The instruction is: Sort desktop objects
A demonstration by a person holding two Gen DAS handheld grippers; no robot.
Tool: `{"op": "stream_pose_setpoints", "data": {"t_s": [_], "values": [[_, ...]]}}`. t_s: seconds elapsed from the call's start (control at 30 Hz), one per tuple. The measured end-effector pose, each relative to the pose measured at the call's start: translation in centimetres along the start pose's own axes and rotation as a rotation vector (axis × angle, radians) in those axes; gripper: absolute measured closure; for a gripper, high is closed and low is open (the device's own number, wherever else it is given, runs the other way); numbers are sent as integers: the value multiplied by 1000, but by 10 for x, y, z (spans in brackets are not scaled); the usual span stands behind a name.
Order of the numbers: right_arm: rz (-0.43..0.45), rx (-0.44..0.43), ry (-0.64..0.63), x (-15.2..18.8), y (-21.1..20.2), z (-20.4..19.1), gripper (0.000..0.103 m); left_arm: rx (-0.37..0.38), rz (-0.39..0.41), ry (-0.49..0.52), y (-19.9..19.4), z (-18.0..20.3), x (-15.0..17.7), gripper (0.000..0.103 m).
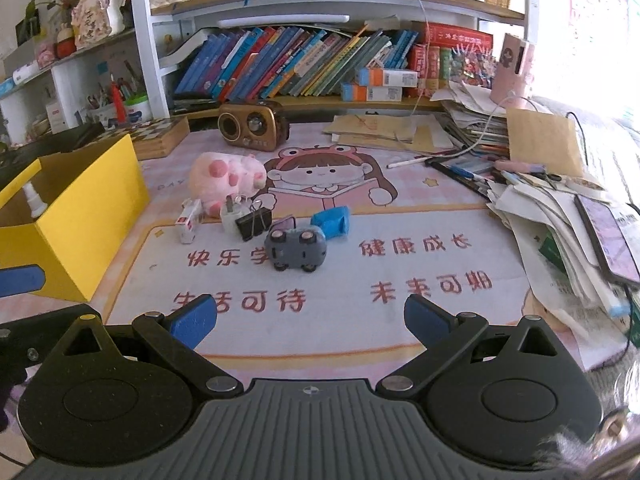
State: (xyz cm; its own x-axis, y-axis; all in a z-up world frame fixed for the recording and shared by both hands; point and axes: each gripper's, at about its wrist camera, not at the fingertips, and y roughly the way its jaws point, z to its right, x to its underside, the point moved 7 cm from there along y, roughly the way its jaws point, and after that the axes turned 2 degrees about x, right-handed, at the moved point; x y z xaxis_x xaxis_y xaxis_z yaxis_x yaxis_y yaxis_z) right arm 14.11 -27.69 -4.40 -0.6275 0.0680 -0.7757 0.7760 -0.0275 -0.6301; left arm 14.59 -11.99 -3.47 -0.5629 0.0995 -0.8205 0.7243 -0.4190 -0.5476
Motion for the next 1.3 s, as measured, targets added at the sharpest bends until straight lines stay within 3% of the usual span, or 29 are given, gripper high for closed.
{"op": "stream_pose_setpoints", "data": {"t_s": [0.77,1.07,1.3], "values": [[-91,-140,-81,-26,74,30,2,-206,-43,-128,68,-13,-27,0],[-120,-191,-116,-29,98,27,2,-240,-25,-127,91,-19,-43,1],[-128,-221,-153,-33,114,20,3,-278,-61,-128,115,-26,-44,1]]}}
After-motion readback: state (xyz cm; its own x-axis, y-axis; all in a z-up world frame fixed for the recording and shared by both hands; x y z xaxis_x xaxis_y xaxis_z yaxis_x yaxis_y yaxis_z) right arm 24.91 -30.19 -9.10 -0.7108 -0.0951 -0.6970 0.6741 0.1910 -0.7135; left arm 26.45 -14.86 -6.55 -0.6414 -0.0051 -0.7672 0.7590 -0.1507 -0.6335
